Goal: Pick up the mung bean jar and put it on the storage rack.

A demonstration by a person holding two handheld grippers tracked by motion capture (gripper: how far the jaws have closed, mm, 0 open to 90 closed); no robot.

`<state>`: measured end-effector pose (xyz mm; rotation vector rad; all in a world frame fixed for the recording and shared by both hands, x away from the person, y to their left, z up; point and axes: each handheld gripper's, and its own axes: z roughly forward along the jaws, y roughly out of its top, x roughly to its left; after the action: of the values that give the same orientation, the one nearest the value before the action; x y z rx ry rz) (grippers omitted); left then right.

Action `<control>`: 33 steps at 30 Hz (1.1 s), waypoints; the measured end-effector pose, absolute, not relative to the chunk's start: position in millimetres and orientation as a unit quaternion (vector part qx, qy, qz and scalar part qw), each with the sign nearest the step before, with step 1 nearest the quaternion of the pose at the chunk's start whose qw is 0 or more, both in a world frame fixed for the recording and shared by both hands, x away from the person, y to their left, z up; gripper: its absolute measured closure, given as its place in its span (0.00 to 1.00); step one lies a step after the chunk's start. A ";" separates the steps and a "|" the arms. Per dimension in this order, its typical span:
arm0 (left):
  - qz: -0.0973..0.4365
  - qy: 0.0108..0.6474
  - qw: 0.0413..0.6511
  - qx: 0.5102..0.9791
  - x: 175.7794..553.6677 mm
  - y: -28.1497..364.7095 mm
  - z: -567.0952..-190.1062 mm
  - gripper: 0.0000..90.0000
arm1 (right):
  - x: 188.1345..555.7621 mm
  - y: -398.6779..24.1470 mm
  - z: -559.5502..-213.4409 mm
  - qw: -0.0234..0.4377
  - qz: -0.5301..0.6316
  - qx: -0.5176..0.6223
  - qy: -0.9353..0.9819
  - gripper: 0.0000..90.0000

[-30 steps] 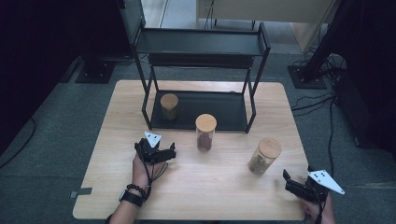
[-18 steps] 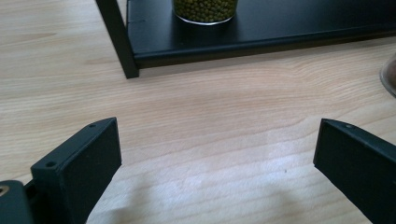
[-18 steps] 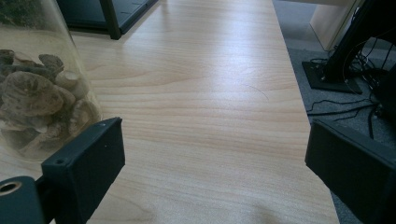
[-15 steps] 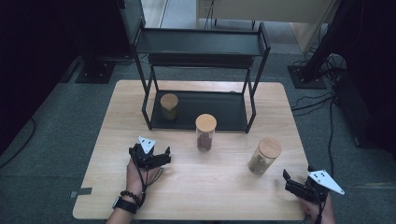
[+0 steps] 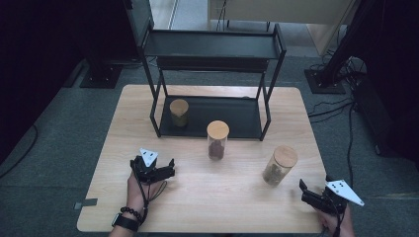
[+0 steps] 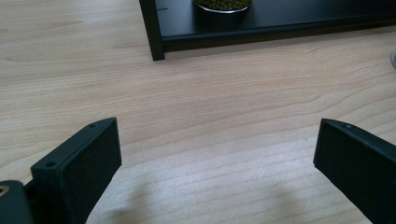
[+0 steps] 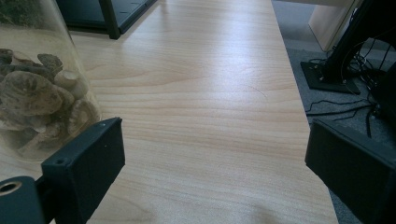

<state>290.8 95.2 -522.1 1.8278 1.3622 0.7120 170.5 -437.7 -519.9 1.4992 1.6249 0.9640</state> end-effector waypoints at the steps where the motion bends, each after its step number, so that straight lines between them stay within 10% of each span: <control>1: 0.277 0.530 0.367 0.712 290.2 96.2 -522.1 0.01 | 170.5 -437.8 -519.9 0.357 0.373 0.581 0.629 0.05; 33: 0.288 0.547 0.352 0.703 267.1 140.7 -522.2 0.01 | 170.3 -437.4 -520.0 0.359 0.372 0.581 0.628 0.05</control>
<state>267.1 140.7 -522.2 1.8179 1.4148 0.7454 170.3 -437.4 -520.0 1.4993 1.6201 0.9592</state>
